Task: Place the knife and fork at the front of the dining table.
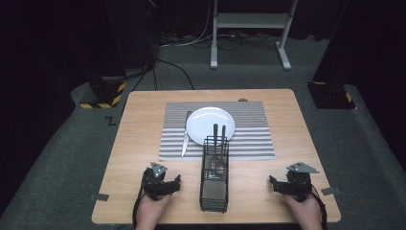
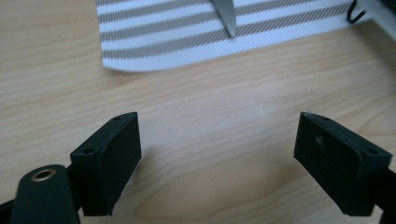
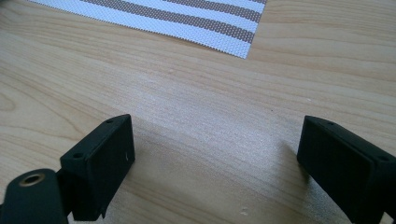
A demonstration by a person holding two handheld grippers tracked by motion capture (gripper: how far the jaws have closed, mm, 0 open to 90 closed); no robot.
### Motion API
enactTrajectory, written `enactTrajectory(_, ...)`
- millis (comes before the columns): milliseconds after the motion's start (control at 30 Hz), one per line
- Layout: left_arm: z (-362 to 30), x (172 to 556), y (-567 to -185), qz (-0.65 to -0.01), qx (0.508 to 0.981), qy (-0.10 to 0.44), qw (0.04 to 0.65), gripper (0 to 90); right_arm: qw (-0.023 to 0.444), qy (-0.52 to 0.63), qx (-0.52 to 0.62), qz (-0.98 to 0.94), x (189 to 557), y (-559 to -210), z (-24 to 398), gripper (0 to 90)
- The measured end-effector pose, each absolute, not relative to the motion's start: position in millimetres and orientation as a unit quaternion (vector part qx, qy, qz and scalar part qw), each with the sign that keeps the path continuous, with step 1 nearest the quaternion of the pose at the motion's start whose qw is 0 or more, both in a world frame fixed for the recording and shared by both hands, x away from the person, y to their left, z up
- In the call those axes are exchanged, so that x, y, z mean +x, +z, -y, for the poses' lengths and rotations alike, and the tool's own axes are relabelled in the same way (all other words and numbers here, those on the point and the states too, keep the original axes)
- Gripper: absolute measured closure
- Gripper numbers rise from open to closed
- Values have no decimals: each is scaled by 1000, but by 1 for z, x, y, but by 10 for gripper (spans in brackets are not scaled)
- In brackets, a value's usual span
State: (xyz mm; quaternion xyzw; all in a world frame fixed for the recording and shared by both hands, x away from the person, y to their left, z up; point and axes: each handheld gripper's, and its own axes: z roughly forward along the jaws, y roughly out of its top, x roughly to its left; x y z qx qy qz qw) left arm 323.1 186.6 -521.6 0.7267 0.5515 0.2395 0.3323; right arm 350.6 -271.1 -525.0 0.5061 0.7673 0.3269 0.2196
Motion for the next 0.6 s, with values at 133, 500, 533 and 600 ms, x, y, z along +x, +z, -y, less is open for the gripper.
enactTrajectory(133, -182, 329, -517, -558, 716, 237, 345, 165, 220, 328, 505, -767, 350, -525, 271, 119)
enactTrajectory(500, -158, 394, -511, -551, 712, 250, 356, 420, 221, 328, 507, -766, 349, -525, 271, 122)
enactTrajectory(533, -155, 407, -513, -560, 710, 236, 355, 428, 222, 328, 507, -766, 349, -525, 271, 124)
enactTrajectory(600, -153, 415, -514, -566, 708, 235, 352, 447, 222, 328, 507, -766, 349, -525, 271, 124)
